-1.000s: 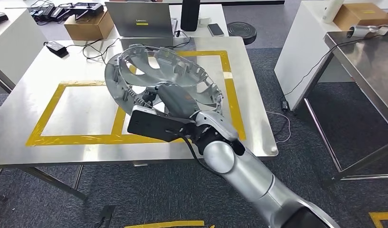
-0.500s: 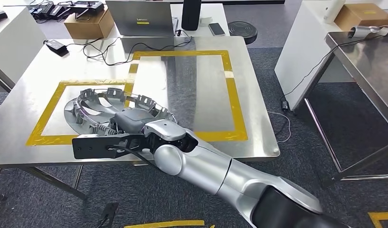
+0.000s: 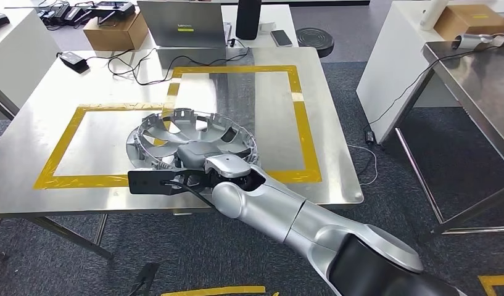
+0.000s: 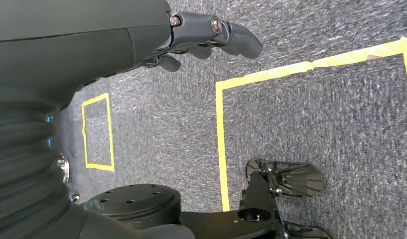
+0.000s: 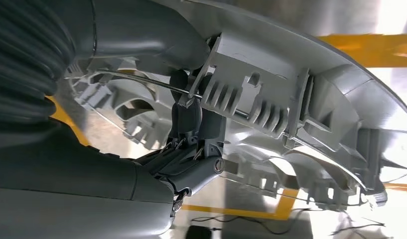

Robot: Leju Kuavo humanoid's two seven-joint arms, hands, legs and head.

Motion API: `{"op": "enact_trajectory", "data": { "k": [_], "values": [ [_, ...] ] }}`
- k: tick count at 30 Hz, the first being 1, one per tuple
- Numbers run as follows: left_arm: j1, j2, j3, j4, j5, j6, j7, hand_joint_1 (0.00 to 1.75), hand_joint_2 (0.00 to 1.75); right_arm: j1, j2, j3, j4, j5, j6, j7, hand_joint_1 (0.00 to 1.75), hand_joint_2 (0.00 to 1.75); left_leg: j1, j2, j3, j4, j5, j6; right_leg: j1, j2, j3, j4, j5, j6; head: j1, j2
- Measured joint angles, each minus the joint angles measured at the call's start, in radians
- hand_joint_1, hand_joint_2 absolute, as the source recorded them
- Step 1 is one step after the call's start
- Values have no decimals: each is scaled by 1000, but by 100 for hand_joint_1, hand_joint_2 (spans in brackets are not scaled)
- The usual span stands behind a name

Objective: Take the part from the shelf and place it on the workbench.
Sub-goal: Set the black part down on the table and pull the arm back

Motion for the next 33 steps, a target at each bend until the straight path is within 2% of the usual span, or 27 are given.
{"op": "enact_trajectory", "data": {
  "k": [5,14,18,20,24,33],
  "values": [
    [-6,0,-6,0,-5,0,0,0,175,-4,-15,7,25,18,-22,88,175,175,0,0,0,0,0,0,0,0,0,0,0,0,0,0],
    [-7,0,-9,0,-6,0,0,0,175,-5,-33,7,47,17,-33,98,175,175,0,1,0,0,0,0,0,0,0,0,0,0,0,0],
    [-6,0,-9,0,-6,-7,0,0,175,-8,-37,6,53,15,-33,104,0,0,0,1,0,0,0,0,0,0,0,0,0,0,0,0],
    [-5,0,-9,1,-5,-14,1,0,175,-10,-39,4,54,15,-35,102,0,0,0,1,0,0,0,0,0,0,0,0,0,0,0,0],
    [0,1,-9,2,-5,-28,1,0,0,-10,-40,-5,54,14,-46,78,0,0,0,1,0,0,0,0,0,0,0,0,0,0,0,0],
    [9,10,-9,2,-9,-58,2,0,0,-37,-44,-74,42,-11,-93,-34,0,0,0,1,0,0,0,0,0,0,0,0,0,0,0,0]
  ]
}}
